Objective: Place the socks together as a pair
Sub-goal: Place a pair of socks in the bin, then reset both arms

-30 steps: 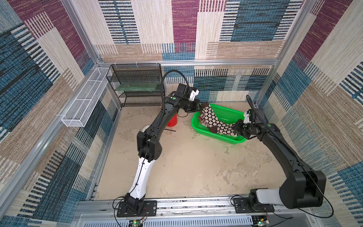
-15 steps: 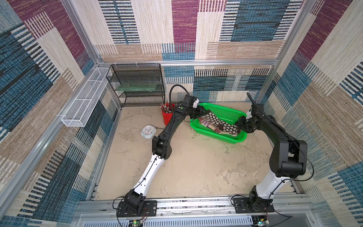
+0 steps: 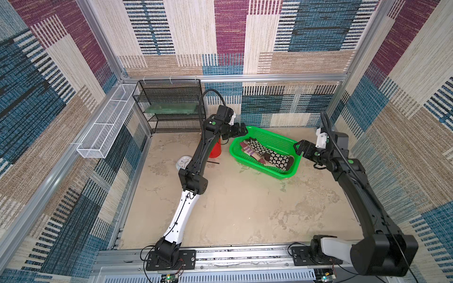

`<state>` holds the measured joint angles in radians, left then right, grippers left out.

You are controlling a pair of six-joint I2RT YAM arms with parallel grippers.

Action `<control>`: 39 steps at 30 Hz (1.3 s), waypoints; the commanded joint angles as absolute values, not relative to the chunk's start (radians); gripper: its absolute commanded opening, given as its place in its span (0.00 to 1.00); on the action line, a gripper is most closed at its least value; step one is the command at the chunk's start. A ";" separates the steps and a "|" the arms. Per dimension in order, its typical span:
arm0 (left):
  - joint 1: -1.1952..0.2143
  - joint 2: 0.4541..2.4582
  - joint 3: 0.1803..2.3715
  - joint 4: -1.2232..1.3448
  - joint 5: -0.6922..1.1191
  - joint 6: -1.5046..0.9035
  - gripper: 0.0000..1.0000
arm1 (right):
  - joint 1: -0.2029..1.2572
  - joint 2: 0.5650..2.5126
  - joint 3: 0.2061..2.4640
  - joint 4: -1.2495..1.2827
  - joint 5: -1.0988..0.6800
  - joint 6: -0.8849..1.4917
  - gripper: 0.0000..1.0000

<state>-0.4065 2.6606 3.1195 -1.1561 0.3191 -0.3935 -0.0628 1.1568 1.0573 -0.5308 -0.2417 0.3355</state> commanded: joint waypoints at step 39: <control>0.026 1.278 0.311 0.751 -0.070 -0.032 0.99 | 0.101 1.194 0.305 0.779 0.273 0.066 0.96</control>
<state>0.0238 1.2057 0.2794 0.4053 -0.0990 -0.1131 0.0769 1.1564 0.3344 0.4877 0.1848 0.1764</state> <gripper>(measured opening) 0.990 0.962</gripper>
